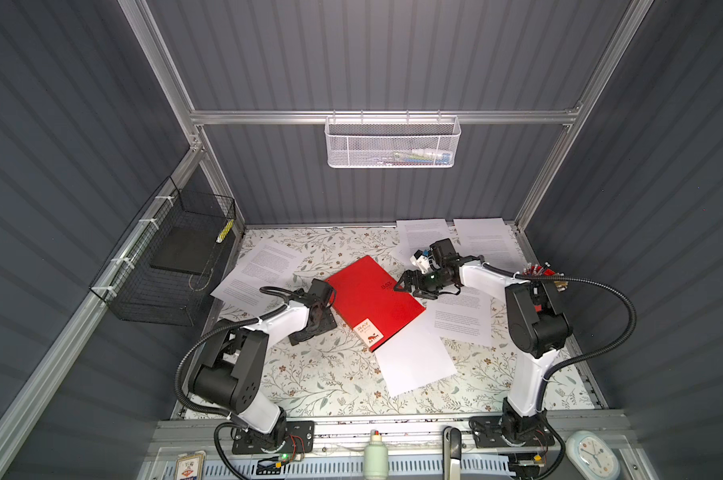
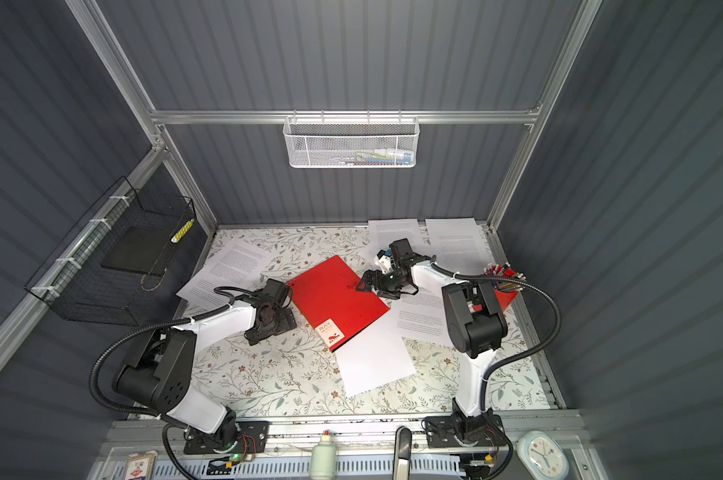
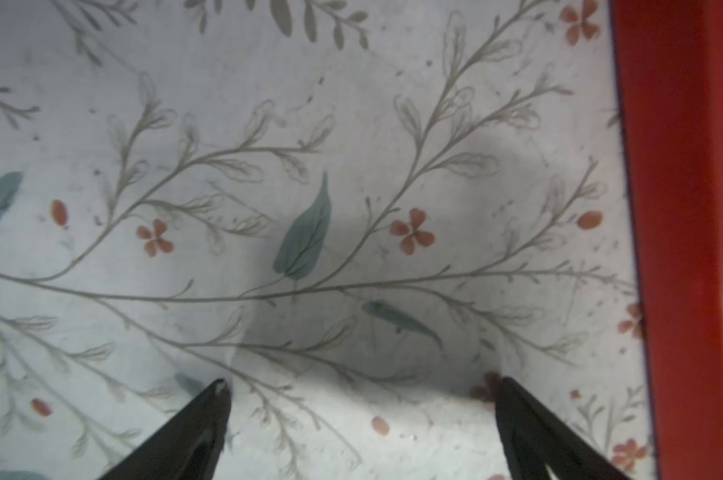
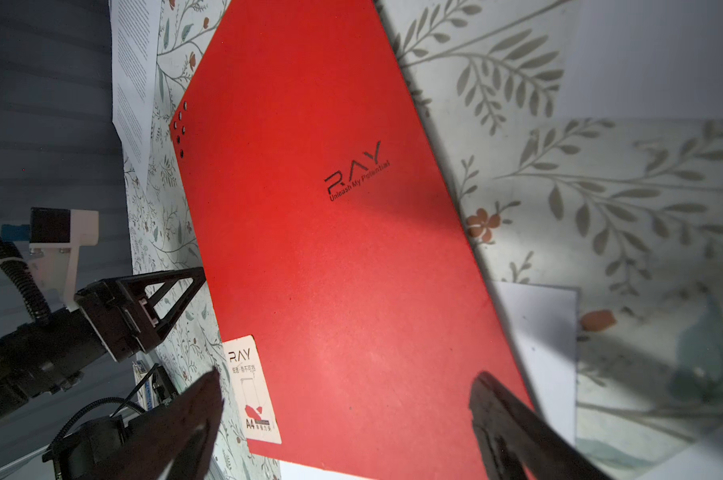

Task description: Put the files into the folder

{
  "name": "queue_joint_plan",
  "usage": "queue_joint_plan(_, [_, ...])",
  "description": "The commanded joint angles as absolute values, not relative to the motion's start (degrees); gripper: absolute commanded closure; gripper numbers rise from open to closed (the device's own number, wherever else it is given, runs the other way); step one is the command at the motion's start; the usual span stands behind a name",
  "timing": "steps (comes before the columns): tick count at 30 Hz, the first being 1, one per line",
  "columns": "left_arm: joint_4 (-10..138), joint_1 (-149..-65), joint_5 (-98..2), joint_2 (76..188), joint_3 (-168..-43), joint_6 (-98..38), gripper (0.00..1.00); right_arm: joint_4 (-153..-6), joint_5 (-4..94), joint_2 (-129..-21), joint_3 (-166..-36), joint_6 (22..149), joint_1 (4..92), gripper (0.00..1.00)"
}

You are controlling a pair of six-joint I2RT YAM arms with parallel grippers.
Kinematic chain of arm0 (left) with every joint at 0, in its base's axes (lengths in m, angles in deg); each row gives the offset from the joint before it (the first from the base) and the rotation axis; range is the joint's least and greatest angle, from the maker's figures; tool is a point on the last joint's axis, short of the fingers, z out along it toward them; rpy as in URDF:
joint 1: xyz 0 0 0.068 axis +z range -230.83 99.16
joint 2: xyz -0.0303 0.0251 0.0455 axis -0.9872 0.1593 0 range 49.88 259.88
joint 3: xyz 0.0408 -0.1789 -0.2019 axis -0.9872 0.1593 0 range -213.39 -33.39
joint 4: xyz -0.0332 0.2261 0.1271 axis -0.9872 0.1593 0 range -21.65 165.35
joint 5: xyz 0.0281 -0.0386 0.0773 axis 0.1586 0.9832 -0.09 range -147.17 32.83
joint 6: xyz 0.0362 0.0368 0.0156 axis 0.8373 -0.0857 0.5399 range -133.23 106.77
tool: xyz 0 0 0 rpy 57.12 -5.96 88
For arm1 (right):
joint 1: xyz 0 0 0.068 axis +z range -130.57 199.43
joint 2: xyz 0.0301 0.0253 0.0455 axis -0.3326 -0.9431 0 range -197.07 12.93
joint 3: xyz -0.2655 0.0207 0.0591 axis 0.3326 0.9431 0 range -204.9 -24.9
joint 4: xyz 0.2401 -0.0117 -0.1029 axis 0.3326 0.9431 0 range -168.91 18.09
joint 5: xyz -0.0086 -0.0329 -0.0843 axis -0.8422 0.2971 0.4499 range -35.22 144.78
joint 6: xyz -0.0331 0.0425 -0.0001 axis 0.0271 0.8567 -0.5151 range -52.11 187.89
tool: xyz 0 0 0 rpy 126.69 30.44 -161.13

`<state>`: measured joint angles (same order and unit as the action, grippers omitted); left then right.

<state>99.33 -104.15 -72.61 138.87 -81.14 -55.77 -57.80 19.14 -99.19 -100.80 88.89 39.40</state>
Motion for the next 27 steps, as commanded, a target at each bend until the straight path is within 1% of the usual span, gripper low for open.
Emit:
queue_joint_plan(1, [102.82, -103.98, -72.56, 137.0, -81.29, -53.36, 0.0, -55.14, 19.57, -97.8, -102.45, 88.55, 39.27, 0.06])
queue_joint_plan(4, [104.36, -104.19, -72.65, 135.52, -81.54, -55.47, 0.0, -55.4, 19.8, -97.46, -102.29, 88.7, 39.26, 0.06])
queue_joint_plan(7, [100.5, -104.84, -68.54, 131.68, -78.98, -55.89, 0.0, -54.87, 20.3, -97.16, -102.29, 88.27, 39.18, 0.05])
queue_joint_plan(11, [106.8, -104.8, -73.13, 128.02, -80.39, -60.05, 0.0, -54.67, 19.83, -96.85, -102.25, 88.14, 38.51, 0.05])
queue_joint_plan(14, [105.66, -104.03, -72.17, 126.93, -76.77, -58.27, 0.0, -55.18, 19.43, -96.18, -101.73, 87.98, 38.29, 0.05])
queue_joint_plan(17, [106.07, -101.18, -69.74, 126.42, -74.68, -56.86, 0.0, -55.35, 18.69, -96.58, -101.93, 88.04, 38.23, 0.05])
queue_joint_plan(21, [103.05, -95.49, -63.93, 121.69, -69.65, -55.6, 0.0, -55.82, 18.13, -96.69, -101.86, 88.28, 38.23, 0.05])
queue_joint_plan(23, [103.66, -92.54, -63.42, 119.5, -68.04, -54.73, 0.0, -55.79, 18.23, -96.61, -101.81, 88.22, 38.15, 0.05])
queue_joint_plan(25, [105.15, -92.45, -64.45, 118.2, -68.57, -53.53, 0.0, -55.88, 18.35, -96.58, -101.63, 88.2, 38.15, 0.05])
queue_joint_plan(27, [104.22, -92.44, -62.48, 117.84, -69.18, -52.98, 0.0, -56.04, 18.66, -96.68, -101.54, 88.2, 38.14, 0.05])
